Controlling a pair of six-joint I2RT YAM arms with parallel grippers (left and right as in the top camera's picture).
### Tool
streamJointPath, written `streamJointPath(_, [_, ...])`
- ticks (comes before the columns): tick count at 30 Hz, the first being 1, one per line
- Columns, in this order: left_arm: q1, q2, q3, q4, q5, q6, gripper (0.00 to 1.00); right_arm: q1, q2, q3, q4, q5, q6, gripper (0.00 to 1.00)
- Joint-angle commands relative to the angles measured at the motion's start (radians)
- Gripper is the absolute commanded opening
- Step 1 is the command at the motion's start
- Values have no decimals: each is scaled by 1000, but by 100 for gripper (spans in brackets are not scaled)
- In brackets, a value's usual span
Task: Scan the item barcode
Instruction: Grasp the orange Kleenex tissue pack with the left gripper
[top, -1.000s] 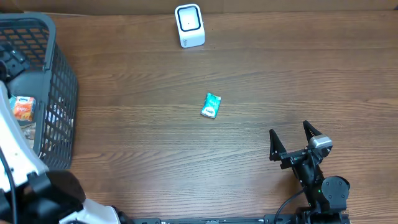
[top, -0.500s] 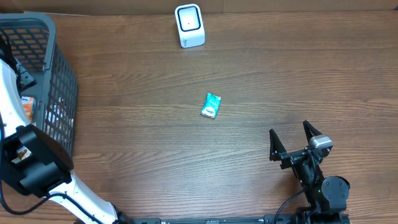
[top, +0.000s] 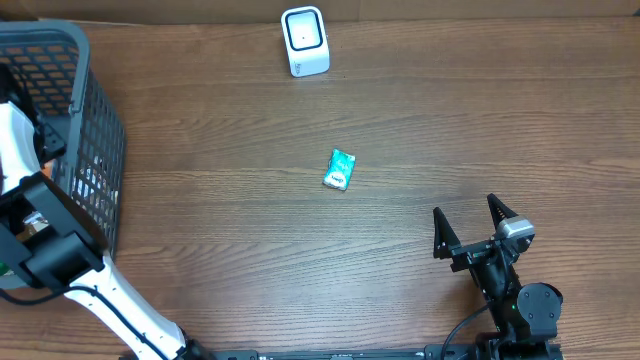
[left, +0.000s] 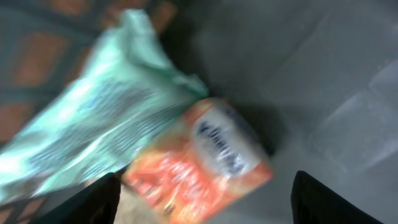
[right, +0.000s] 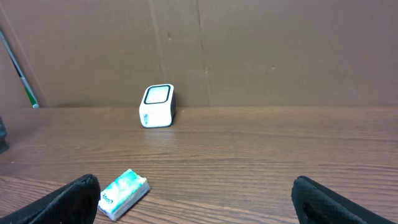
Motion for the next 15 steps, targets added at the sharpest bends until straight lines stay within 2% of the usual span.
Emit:
streamJointPath(1, [6,64,-2,13,60,95,70,3,-8,-11,6,-5,4,100])
streamJointPath(4, [6,95,-2,10,66,100,69,3,-8,-11,6,-5,4,100])
streamJointPath(6, [6,103,-2,-1,66,99,65,3,-8,-11,6,-5,4,100])
streamJointPath(7, [6,103,-2,-4,66,99,52,3,-8,-11,6,-5,4,100])
streamJointPath(9, [6,103,-2,-4,66,99,19,3,-8,-11,6,-5,4,100])
streamJointPath(11, [6,103,-2,-6,66,98,4,3,-8,-11,6,-5,4,100])
streamJointPath(15, [2,103,-2,-22,66,98,4,3,-8,-11,6,-5,4,100])
